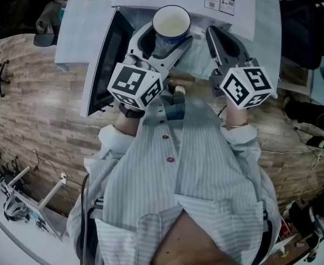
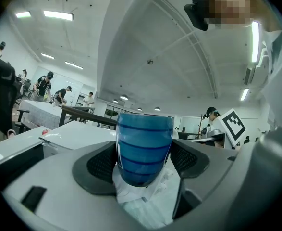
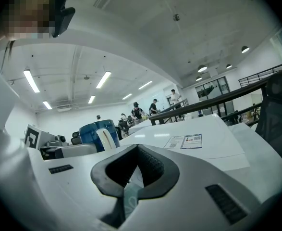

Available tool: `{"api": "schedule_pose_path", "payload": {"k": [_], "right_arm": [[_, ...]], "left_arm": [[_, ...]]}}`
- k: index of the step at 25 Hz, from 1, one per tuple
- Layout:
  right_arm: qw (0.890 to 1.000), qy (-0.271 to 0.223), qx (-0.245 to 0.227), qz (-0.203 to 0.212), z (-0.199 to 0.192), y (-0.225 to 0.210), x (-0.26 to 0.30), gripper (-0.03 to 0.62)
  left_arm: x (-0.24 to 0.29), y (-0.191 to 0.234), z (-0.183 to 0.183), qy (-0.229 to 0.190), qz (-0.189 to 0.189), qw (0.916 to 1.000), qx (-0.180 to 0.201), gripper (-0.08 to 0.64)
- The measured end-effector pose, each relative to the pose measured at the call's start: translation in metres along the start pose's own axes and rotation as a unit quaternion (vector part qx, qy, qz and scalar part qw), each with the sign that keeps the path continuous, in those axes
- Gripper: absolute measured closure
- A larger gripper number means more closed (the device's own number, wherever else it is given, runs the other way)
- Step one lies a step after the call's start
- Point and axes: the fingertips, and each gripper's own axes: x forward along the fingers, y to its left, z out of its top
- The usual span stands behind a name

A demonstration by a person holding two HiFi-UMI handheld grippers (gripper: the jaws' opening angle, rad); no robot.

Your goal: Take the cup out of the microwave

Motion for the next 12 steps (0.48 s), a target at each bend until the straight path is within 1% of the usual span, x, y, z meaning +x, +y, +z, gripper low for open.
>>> {"api": "schedule_pose_path", "payload": {"k": [3,5,10,12], "right_arm": [[1.0,0.006,-0.002,0.001,-0.002,0.001,-0.001,0.56],[1.0,0.009,-0.003,0.0,-0.002,0.001,-0.003,0.56],[1.0,0.01,-0.003,-0.001,-0.003,0.002,-0.007,0.56],[1.0,0.01,-0.003,-0.001,-0.003,0.002,-0.009,0.56]], "left_arm": [[0.002,-0.002,0.003,-0.002,-0.017,0.9996,-0.023,0.198],[0.003,-0.003,0.006,-0.003,-0.029,0.9992,-0.029,0.198],[0.005,-0.009,0.014,0.009,-0.055,0.9984,0.012,0.198],[0.007,-0.011,0.014,0.015,-0.064,0.9975,0.024,0.198]]}}
